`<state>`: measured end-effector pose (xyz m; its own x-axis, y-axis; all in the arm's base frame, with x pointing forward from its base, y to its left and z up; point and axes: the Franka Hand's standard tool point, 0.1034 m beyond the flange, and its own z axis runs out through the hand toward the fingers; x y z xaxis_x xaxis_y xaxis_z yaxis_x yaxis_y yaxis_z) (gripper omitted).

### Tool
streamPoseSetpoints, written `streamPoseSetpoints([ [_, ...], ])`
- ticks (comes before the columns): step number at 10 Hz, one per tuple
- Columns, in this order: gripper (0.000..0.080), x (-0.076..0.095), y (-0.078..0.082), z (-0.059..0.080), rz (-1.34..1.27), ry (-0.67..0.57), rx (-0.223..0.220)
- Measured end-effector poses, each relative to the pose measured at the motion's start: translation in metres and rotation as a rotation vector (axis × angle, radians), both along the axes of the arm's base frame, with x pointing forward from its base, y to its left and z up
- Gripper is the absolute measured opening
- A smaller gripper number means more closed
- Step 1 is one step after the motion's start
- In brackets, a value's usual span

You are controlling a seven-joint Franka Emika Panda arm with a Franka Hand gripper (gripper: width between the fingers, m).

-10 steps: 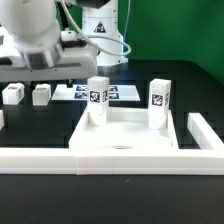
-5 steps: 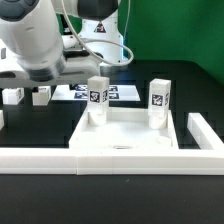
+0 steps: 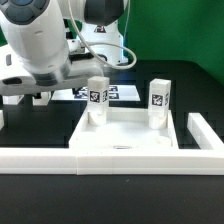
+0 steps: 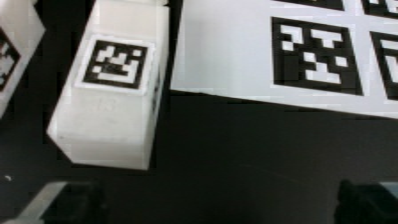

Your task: Assemble square table

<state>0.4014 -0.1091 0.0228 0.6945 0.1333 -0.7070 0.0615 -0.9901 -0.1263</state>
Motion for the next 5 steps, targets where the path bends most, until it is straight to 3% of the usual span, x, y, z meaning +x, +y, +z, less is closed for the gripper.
streamPoseSetpoints([
  [3, 0.0649, -0.002, -0.001, 0.001, 0.021, 0.007, 0.016],
  [5, 0.0649, -0.022, -0.032, 0.023, 0.049, 0.076, 0.056],
])
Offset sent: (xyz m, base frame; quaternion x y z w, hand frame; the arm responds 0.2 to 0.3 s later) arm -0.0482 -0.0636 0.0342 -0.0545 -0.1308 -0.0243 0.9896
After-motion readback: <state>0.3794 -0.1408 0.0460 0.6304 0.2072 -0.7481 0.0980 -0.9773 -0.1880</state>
